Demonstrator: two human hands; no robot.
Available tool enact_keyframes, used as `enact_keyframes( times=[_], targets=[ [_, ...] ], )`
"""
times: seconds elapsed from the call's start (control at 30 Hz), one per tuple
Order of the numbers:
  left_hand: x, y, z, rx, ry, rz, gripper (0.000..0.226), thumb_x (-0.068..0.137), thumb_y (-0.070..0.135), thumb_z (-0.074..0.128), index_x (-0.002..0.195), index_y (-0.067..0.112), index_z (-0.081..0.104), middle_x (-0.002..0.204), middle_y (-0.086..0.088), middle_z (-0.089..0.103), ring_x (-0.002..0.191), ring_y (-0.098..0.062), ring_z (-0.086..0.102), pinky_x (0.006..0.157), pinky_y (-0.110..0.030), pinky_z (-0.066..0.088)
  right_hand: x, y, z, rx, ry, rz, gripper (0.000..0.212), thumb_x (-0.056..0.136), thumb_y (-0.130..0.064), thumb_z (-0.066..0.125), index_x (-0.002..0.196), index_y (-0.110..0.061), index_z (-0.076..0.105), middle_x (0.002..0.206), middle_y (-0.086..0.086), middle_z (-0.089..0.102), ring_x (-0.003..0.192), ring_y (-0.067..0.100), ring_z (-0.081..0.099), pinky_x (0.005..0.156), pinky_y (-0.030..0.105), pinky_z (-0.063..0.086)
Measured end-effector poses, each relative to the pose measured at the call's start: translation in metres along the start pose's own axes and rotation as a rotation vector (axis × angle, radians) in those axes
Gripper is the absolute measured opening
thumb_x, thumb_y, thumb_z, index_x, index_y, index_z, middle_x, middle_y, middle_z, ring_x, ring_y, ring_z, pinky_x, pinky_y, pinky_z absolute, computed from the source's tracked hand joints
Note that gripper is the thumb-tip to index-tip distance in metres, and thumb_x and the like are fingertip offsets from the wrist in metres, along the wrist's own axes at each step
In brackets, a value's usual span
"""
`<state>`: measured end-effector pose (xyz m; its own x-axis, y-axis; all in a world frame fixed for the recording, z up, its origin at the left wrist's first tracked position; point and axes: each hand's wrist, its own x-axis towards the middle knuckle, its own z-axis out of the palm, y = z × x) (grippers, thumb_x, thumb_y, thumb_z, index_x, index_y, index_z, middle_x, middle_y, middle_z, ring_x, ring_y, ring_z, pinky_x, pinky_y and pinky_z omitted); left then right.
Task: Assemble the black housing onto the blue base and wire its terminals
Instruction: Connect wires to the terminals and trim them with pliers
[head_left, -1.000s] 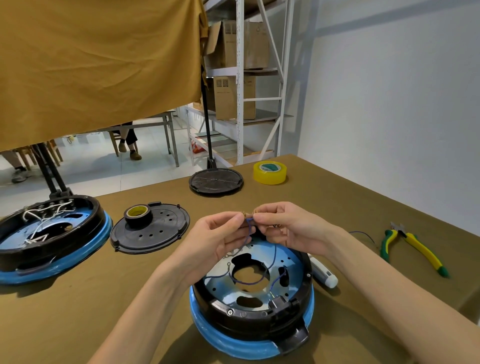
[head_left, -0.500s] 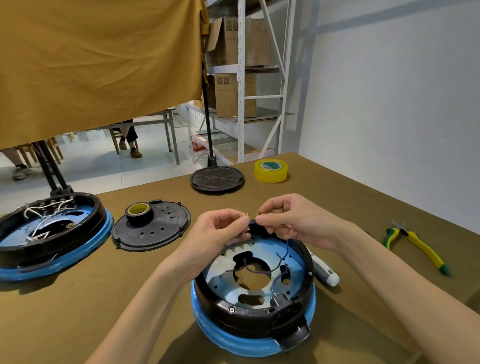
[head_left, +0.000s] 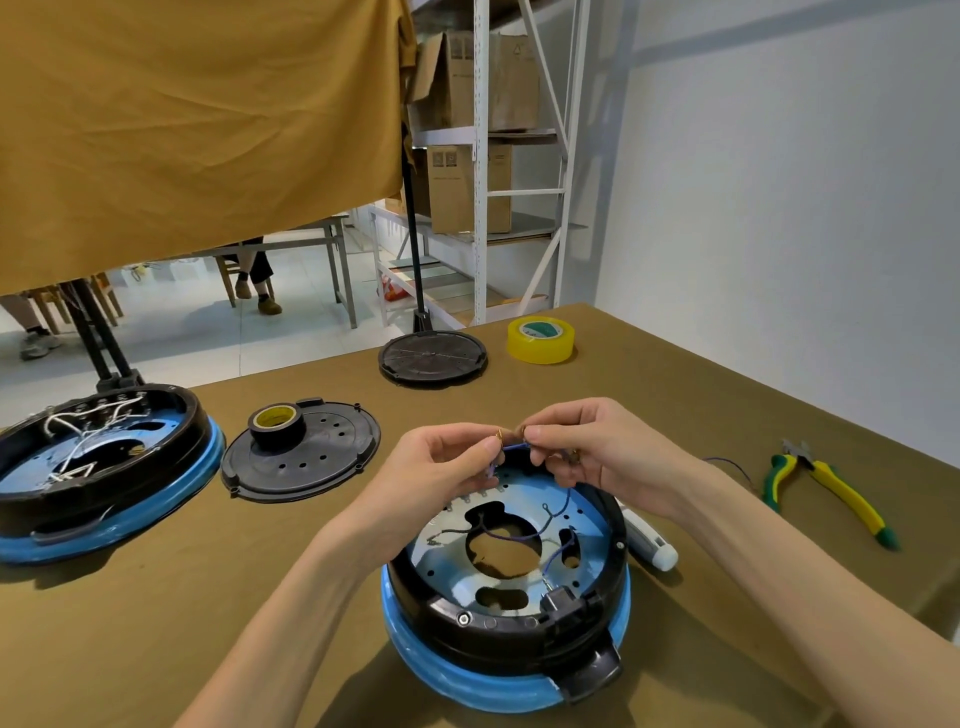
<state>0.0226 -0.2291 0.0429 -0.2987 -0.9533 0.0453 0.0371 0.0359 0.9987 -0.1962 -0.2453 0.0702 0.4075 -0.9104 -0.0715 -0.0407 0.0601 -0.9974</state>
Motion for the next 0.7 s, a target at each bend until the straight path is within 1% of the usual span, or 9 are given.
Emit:
enact_keyframes(
  times=[0.1,0.2,0.27,0.37,0.43,0.5,0.53,0.63,0.7],
  targets=[
    [-0.002,0.002,0.001,-0.06,-0.034,-0.003,0.023,0.088,0.025,0.074,0.107,0.014,0.081,0.096,-0.013,0.076,0.091,-0.021,0.071,0.091,-0.033,0.06,-0.002,0.003,-0.002,-0.032,0.02,-0.025,0.014,0.093,-0.016,0.073,0.102,-0.007,0.08,0.078,0.009,0.069,0.063,0.015,0.052,0.058,0.021,0.047],
    [-0.005,0.007,0.003,-0.083,-0.054,0.01,0.017,0.087,0.019,0.076,0.102,0.012,0.081,0.094,-0.013,0.077,0.088,-0.022,0.074,0.084,-0.028,0.06,-0.005,0.005,-0.003,0.011,-0.016,-0.06,0.02,0.09,-0.02,0.075,0.104,-0.007,0.079,0.078,0.007,0.066,0.059,0.012,0.047,0.054,0.021,0.04],
    [-0.006,0.01,0.006,-0.03,-0.01,0.049,0.011,0.092,0.011,0.074,0.101,0.009,0.079,0.093,-0.012,0.078,0.085,-0.022,0.076,0.079,-0.025,0.06,-0.005,0.007,-0.004,0.04,-0.022,-0.062,0.024,0.087,-0.022,0.076,0.105,-0.007,0.079,0.077,0.007,0.065,0.058,0.011,0.045,0.051,0.021,0.036],
    [-0.008,0.015,0.01,0.082,0.092,0.097,0.007,0.093,0.007,0.073,0.098,0.006,0.078,0.081,-0.009,0.077,0.073,-0.016,0.074,0.069,-0.022,0.059,-0.006,0.008,-0.005,0.044,-0.007,-0.05,0.027,0.084,-0.025,0.077,0.104,-0.008,0.079,0.077,0.007,0.064,0.056,0.01,0.042,0.049,0.02,0.029],
    [-0.009,0.017,0.013,0.255,0.179,0.141,0.004,0.093,0.009,0.074,0.092,0.011,0.077,0.074,-0.006,0.076,0.064,-0.012,0.071,0.062,-0.021,0.057,-0.006,0.01,-0.004,0.033,-0.006,-0.045,0.027,0.084,-0.025,0.077,0.105,-0.007,0.079,0.078,0.008,0.064,0.055,0.01,0.041,0.047,0.019,0.028],
    [-0.01,0.016,0.015,0.464,0.276,0.198,0.004,0.093,0.015,0.075,0.09,0.018,0.075,0.069,0.001,0.075,0.06,-0.006,0.07,0.056,-0.016,0.052,-0.006,0.013,-0.001,0.036,0.009,-0.047,0.024,0.085,-0.023,0.076,0.104,-0.009,0.079,0.078,0.009,0.065,0.054,0.009,0.042,0.045,0.018,0.028],
    [-0.011,0.015,0.017,0.524,0.303,0.215,0.004,0.093,0.018,0.074,0.09,0.021,0.073,0.067,0.005,0.075,0.059,-0.005,0.069,0.055,-0.014,0.05,-0.005,0.014,0.0,0.042,0.024,-0.05,0.023,0.086,-0.023,0.076,0.104,-0.009,0.08,0.078,0.009,0.065,0.054,0.009,0.042,0.044,0.018,0.028],
    [-0.012,0.015,0.018,0.527,0.302,0.223,0.003,0.093,0.02,0.073,0.091,0.022,0.073,0.068,0.006,0.075,0.061,-0.004,0.07,0.055,-0.012,0.048,-0.003,0.018,0.003,0.072,0.046,-0.07,0.027,0.084,-0.023,0.076,0.105,-0.008,0.079,0.078,0.009,0.066,0.053,0.009,0.043,0.045,0.019,0.031],
    [-0.012,0.017,0.016,0.451,0.275,0.219,0.005,0.094,0.016,0.073,0.093,0.02,0.075,0.071,0.004,0.076,0.065,-0.009,0.072,0.059,-0.015,0.052,-0.003,0.02,0.003,0.087,0.034,-0.086,0.029,0.084,-0.022,0.075,0.107,-0.006,0.079,0.078,0.01,0.066,0.055,0.01,0.045,0.046,0.018,0.034]
  ],
)
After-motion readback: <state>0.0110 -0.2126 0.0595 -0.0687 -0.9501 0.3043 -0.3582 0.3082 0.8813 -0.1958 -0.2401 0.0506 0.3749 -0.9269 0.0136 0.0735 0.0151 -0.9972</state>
